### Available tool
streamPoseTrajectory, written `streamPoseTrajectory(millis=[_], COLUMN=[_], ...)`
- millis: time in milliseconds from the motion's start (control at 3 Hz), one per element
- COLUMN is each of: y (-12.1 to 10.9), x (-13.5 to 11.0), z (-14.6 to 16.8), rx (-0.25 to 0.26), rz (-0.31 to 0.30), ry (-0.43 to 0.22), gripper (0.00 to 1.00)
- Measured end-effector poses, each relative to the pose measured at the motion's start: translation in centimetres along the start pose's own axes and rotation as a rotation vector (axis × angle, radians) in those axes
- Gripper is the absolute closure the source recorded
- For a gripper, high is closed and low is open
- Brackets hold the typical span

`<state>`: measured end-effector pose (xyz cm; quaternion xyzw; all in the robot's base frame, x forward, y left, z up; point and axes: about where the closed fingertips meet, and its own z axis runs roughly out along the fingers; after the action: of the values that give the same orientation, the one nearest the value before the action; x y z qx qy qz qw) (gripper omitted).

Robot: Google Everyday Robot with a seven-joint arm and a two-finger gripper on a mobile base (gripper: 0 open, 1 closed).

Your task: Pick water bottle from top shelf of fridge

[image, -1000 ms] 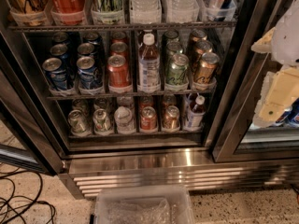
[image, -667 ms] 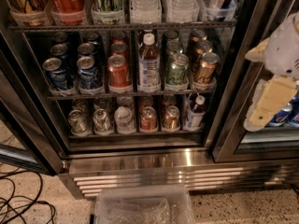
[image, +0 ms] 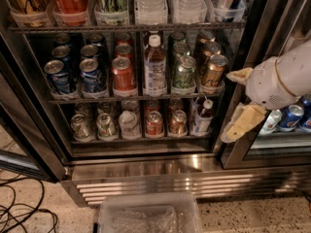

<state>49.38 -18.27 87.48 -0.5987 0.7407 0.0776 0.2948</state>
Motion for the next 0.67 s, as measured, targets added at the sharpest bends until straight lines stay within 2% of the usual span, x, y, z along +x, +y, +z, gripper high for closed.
streamPoseTrajectory(millis=[333, 667], y=[0.5, 1.3], x=[-2.3, -4.6], z=[1.1, 0.4], rx=[0.096, 0.188], rz=[-0.085, -0.122], ry=[-0.131, -0.224], gripper=[0.0, 0.0])
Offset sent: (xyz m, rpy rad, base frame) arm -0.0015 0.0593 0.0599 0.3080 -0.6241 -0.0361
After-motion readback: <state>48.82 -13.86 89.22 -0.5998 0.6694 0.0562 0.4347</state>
